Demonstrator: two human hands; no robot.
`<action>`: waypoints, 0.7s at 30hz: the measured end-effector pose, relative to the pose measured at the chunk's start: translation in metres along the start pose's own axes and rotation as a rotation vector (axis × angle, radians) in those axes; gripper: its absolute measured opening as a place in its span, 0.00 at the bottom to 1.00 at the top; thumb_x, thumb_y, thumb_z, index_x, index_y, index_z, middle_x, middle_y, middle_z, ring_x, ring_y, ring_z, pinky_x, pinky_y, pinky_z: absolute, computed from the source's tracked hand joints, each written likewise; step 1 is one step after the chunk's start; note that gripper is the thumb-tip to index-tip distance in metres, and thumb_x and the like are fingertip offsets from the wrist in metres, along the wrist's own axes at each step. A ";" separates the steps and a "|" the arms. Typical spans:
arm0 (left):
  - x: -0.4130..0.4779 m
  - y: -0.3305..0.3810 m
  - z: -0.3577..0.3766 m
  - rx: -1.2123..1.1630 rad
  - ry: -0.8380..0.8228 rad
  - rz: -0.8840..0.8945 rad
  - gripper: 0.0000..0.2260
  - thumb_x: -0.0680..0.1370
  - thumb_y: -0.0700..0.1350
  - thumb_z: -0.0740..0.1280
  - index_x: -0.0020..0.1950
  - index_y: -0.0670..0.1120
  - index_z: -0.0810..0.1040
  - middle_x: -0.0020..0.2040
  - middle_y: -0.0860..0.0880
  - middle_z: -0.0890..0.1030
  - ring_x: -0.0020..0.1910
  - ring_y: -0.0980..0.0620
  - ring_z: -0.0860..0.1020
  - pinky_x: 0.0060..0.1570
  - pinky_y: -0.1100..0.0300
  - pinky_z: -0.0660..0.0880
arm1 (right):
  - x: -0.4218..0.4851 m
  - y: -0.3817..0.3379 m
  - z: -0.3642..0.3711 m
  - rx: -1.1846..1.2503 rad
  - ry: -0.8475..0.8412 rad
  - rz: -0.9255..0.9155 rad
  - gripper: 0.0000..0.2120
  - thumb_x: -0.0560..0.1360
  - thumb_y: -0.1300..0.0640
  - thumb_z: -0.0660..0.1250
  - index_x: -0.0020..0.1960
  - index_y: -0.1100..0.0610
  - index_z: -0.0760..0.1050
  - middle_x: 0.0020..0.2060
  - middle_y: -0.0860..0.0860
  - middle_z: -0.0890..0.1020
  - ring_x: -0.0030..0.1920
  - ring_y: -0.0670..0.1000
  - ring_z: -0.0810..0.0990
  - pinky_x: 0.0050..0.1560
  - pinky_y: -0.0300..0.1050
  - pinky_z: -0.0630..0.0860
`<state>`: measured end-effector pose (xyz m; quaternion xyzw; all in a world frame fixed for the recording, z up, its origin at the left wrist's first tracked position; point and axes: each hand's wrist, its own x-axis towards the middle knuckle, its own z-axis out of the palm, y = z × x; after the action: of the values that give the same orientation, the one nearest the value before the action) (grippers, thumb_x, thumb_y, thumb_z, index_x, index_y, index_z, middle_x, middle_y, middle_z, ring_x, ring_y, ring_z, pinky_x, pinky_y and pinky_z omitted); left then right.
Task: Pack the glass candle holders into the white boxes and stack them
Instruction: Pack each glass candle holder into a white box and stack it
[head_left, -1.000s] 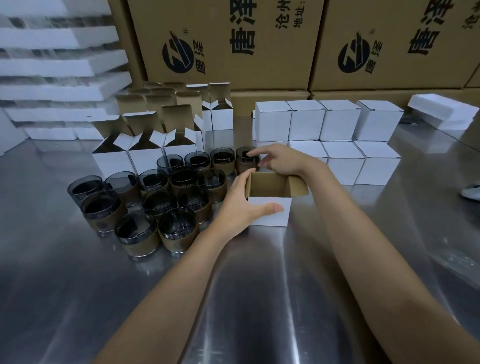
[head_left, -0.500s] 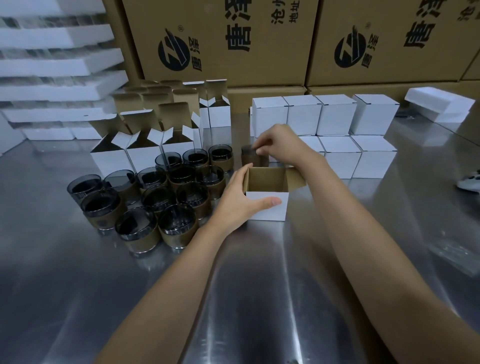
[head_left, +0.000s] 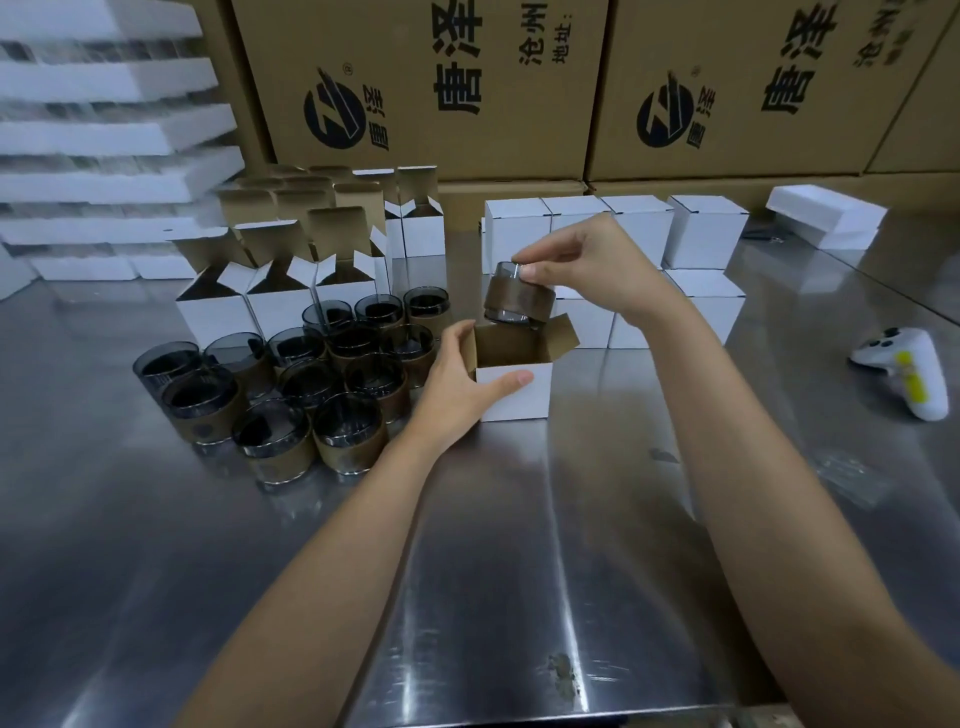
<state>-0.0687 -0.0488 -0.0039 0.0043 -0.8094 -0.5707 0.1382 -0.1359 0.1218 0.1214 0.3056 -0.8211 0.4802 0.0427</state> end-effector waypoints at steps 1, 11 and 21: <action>0.000 0.000 0.000 -0.002 0.001 0.002 0.37 0.66 0.55 0.79 0.69 0.55 0.63 0.64 0.55 0.74 0.62 0.58 0.74 0.65 0.56 0.71 | 0.000 0.000 0.001 -0.002 -0.009 -0.003 0.07 0.73 0.60 0.74 0.49 0.50 0.84 0.38 0.37 0.84 0.44 0.37 0.82 0.42 0.27 0.75; 0.004 -0.004 -0.001 -0.051 0.043 0.018 0.37 0.66 0.56 0.79 0.69 0.57 0.64 0.63 0.59 0.74 0.62 0.64 0.73 0.58 0.66 0.71 | -0.004 0.005 0.020 -0.176 -0.127 -0.091 0.07 0.69 0.60 0.77 0.45 0.50 0.85 0.36 0.37 0.83 0.39 0.33 0.79 0.40 0.24 0.69; 0.006 -0.008 0.000 0.009 0.033 0.042 0.43 0.66 0.60 0.77 0.74 0.54 0.60 0.70 0.54 0.68 0.69 0.55 0.67 0.65 0.61 0.66 | -0.034 0.032 0.037 -0.240 -0.155 -0.161 0.06 0.73 0.64 0.72 0.49 0.59 0.85 0.42 0.52 0.85 0.43 0.46 0.81 0.49 0.35 0.74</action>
<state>-0.0757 -0.0528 -0.0094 -0.0028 -0.8096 -0.5638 0.1636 -0.1171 0.1184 0.0645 0.3995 -0.8462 0.3486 0.0537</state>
